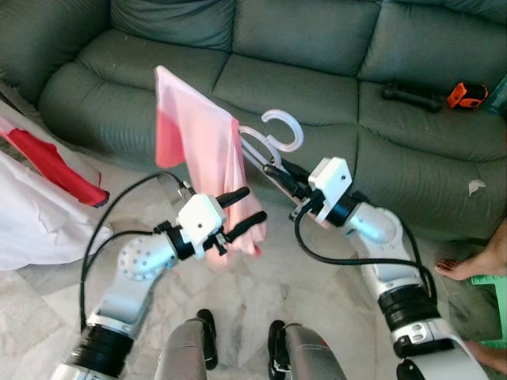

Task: Hang hanger

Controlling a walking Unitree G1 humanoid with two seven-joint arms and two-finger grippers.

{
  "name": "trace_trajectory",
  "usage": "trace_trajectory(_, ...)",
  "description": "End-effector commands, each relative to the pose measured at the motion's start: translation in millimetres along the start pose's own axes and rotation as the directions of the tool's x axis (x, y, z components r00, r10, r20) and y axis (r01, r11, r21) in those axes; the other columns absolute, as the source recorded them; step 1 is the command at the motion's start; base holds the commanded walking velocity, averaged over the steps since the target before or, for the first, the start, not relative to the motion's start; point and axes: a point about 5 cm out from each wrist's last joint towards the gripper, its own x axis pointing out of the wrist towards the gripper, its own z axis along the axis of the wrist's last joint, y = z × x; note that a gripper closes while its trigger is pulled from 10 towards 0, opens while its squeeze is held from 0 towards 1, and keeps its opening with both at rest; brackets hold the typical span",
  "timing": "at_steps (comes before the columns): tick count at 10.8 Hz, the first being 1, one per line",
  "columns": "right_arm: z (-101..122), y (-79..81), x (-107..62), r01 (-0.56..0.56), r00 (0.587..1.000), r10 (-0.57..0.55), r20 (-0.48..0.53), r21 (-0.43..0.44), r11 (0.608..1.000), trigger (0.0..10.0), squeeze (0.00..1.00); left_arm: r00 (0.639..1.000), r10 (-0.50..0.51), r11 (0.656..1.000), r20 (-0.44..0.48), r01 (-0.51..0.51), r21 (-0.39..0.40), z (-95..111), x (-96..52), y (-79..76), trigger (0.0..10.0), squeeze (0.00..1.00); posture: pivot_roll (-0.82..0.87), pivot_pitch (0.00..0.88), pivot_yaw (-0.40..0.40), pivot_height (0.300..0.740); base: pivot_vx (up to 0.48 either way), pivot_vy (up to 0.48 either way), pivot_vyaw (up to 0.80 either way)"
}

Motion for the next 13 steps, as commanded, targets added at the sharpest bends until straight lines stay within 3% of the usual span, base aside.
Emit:
trace_trajectory(1,-3,-0.4,-1.5,0.03,1.0,-0.03,0.0,0.022,0.999,10.0,0.0,0.998,0.067,0.998,0.01,-0.067,-0.022,0,0.7,2.2,10.0,1.0,-0.03,0.239,-0.037,0.74,0.0,0.0,0.0)
trace_trajectory(2,-3,-2.3,-1.1,0.056,0.998,-0.056,0.004,-0.001,0.998,10.0,0.0,0.993,0.12,0.992,0.019,-0.119,-0.042,0,1.1,6.3,10.0,1.0,-0.03,0.237,-0.037,0.74,0.0,0.0,0.0)
trace_trajectory(3,-3,-0.1,-2.9,0.035,0.999,-0.035,0.007,-0.017,0.999,10.0,0.0,0.991,0.137,0.99,0.002,-0.137,0.025,-3,-2.3,10.9,10.0,1.0,-0.03,0.237,-0.037,0.74,0.0,0.0,0.0)
trace_trajectory(4,-4,2.6,-6.3,-0.008,1.0,0.008,0.0,0.005,1.0,10.0,0.0,0.988,0.152,0.974,-0.036,-0.143,0.175,-8,-8.8,20.1,10.0,1.0,-0.03,0.237,-0.038,0.74,0.0,0.0,0.0)
trace_trajectory(5,-5,6.1,-8.7,-0.06,0.998,0.06,-0.008,0.044,0.997,10.0,0.0,0.962,0.269,0.936,-0.035,-0.253,0.245,-12,-16.2,36.1,10.0,1.0,-0.03,0.235,-0.039,0.74,0.0,0.0,0.0)
trace_trajectory(6,-7,11.7,-12.8,-0.14,0.989,0.143,-0.024,0.08,0.987,10.0,0.0,0.934,0.35,0.913,-0.063,-0.326,0.245,-19,-27.1,50.1,10.0,1.0,-0.03,0.235,-0.039,0.74,0.0,0.0,0.0)
trace_trajectory(7,-14,14.8,-27.1,-0.245,0.965,0.252,-0.074,0.095,0.965,10.0,0.0,0.944,0.315,0.887,-0.096,-0.257,0.383,-25,-39.0,57.1,10.0,1.0,-0.04,0.237,-0.038,0.74,0.0,0.0,0.0)
trace_trajectory(8,-17,12.2,-32.0,-0.247,0.962,0.258,-0.094,0.108,0.963,10.0,0.0,0.95,0.297,0.865,-0.099,-0.223,0.45,-25,-42.3,57.0,10.0,1.0,-0.04,0.238,-0.039,0.74,0.0,0.0,0.0)
trace_trajectory(9,-19,10.9,-35.5,-0.258,0.957,0.271,-0.107,0.119,0.959,10.0,0.0,0.943,0.319,0.845,-0.099,-0.236,0.479,-28,-47.9,59.8,10.0,1.0,-0.04,0.239,-0.04,0.74,0.0,0.0,0.0)
trace_trajectory(10,-18,8.9,-37.1,-0.259,0.956,0.272,-0.114,0.113,0.959,10.0,0.0,0.902,0.413,0.835,-0.127,-0.319,0.449,-38,-59.8,69.4,10.0,1.0,-0.04,0.242,-0.041,0.74,0.0,0.0,0.0)
trace_trajectory(11,-17,7.3,-34.2,-0.243,0.961,0.254,-0.108,0.108,0.964,10.0,0.0,0.888,0.445,0.816,-0.116,-0.349,0.461,-40,-64.0,72.1,10.0,1.0,-0.04,0.242,-0.042,0.74,0.0,0.0,0.0)
trace_trajectory(13,-20,5.8,-31.5,-0.183,0.976,0.193,-0.105,0.103,0.978,10.0,0.0,0.887,0.449,0.802,-0.106,-0.348,0.485,-40,-63.0,71.4,10.0,1.0,-0.04,0.245,-0.044,0.74,0.0,0.0,0.0)
